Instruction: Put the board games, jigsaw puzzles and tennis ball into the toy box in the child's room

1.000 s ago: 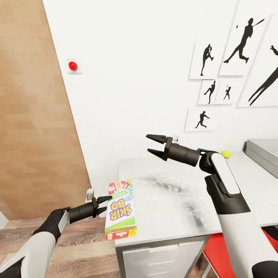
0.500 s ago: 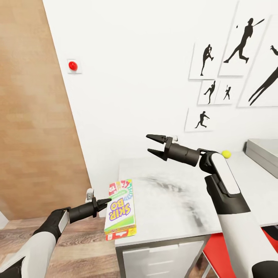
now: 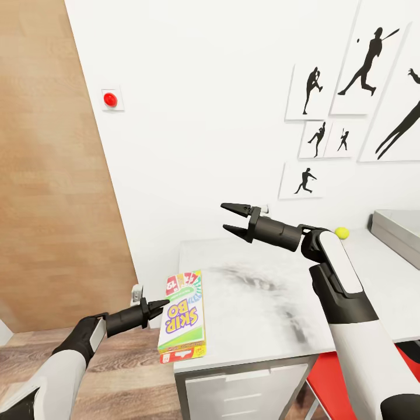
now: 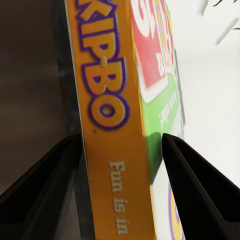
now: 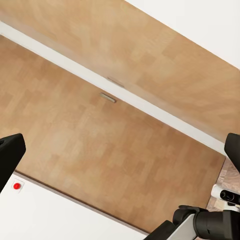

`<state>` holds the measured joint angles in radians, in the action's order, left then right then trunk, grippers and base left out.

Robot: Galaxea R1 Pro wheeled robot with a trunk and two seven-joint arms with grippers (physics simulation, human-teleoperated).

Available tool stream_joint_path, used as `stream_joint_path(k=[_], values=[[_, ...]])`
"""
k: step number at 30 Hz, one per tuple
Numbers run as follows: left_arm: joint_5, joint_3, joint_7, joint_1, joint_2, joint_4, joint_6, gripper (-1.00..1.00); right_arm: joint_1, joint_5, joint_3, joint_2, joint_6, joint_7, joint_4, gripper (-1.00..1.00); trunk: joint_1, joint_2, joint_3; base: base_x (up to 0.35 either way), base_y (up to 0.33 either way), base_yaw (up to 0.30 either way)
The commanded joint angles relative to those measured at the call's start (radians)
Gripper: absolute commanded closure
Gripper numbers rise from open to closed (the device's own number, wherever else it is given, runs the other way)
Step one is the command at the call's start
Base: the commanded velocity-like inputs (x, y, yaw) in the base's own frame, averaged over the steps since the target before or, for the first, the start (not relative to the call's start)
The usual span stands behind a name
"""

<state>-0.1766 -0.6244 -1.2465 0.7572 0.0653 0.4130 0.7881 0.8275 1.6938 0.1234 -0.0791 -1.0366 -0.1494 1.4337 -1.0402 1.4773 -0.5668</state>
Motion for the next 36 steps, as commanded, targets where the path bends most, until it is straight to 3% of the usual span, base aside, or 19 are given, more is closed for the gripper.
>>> stream_joint_path(k=[1, 16, 36], values=[[-0.023, 0.0, -0.006, 0.001, -0.001, 0.0, -0.001, 1.0, 0.001, 0.011, 0.001, -0.001, 0.0, -0.01, 0.001, -1.0, 0.0, 0.001, -0.001, 0.0, 0.0, 0.0], [-0.023, 0.001, -0.009, 0.001, 0.001, 0.0, -0.001, 1.0, 0.001, 0.012, 0.001, 0.003, 0.0, -0.012, 0.001, -1.0, 0.057, -0.104, 0.046, 0.0, 0.0, 0.0], [-0.018, 0.002, -0.014, 0.001, 0.011, 0.0, 0.007, 1.0, 0.001, 0.005, 0.001, 0.015, 0.0, -0.088, -0.008, -1.0, 0.134, -0.244, 0.108, 0.0, 0.0, 0.0]])
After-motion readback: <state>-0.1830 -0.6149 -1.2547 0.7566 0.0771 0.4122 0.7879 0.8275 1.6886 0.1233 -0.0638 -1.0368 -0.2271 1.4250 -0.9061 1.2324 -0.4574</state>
